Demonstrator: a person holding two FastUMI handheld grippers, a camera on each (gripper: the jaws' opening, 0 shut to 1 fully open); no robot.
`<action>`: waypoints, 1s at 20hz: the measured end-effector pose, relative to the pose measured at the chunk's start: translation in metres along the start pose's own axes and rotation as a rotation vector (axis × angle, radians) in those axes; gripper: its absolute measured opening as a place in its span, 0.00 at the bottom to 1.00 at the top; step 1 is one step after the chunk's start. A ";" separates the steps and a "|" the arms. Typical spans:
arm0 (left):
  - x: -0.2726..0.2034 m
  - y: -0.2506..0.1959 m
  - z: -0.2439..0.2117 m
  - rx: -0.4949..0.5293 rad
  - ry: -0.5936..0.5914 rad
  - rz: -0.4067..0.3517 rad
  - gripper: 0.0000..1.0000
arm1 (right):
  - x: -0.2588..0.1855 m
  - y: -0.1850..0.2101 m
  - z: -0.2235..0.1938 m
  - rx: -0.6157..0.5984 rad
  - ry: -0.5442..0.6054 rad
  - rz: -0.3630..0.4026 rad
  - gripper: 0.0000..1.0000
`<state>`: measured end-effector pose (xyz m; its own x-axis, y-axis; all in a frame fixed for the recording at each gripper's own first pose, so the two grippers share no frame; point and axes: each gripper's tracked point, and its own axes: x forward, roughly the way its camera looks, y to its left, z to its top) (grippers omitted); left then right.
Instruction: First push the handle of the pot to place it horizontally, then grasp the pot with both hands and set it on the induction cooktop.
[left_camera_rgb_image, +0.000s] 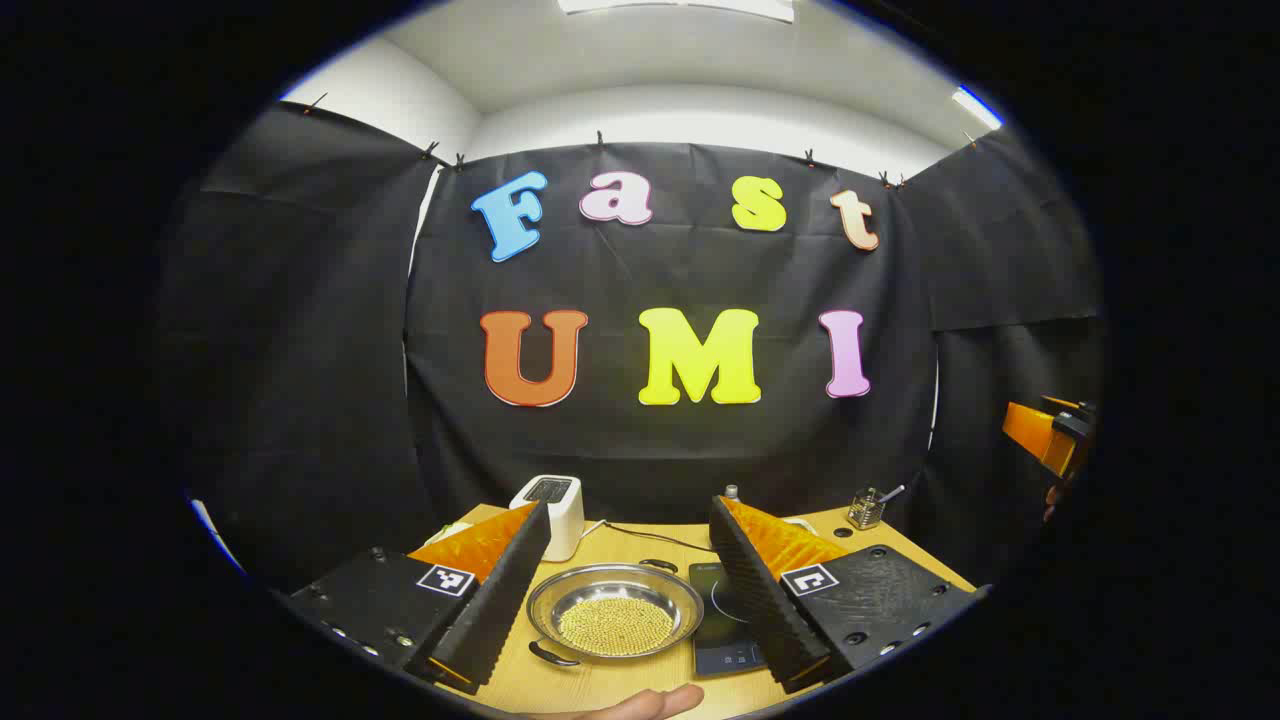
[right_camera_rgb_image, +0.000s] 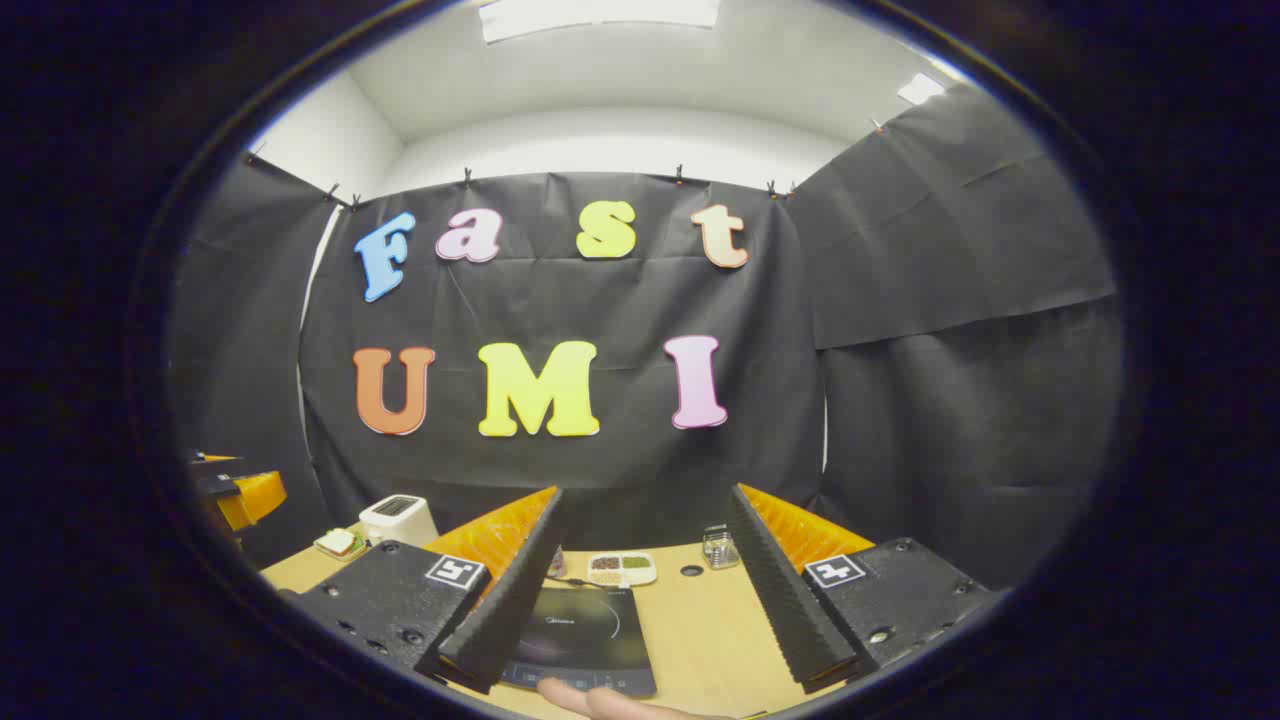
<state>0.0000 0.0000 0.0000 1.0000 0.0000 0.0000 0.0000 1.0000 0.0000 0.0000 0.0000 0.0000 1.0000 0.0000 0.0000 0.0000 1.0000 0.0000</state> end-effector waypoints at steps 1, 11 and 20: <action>-0.001 0.001 0.001 0.009 0.001 0.003 0.95 | -0.002 0.000 0.000 -0.001 -0.001 0.005 0.98; -0.021 -0.010 0.009 0.013 -0.021 -0.054 0.95 | -0.010 -0.003 0.003 -0.003 -0.019 0.023 0.99; -0.021 -0.006 0.006 0.025 -0.025 -0.053 0.95 | -0.013 -0.002 0.002 -0.019 -0.030 0.034 0.99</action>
<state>-0.0209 -0.0063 0.0063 0.9983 -0.0531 0.0246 0.0524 0.9983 0.0255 -0.0132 -0.0025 0.0022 0.9990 0.0347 0.0292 -0.0341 0.9992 -0.0191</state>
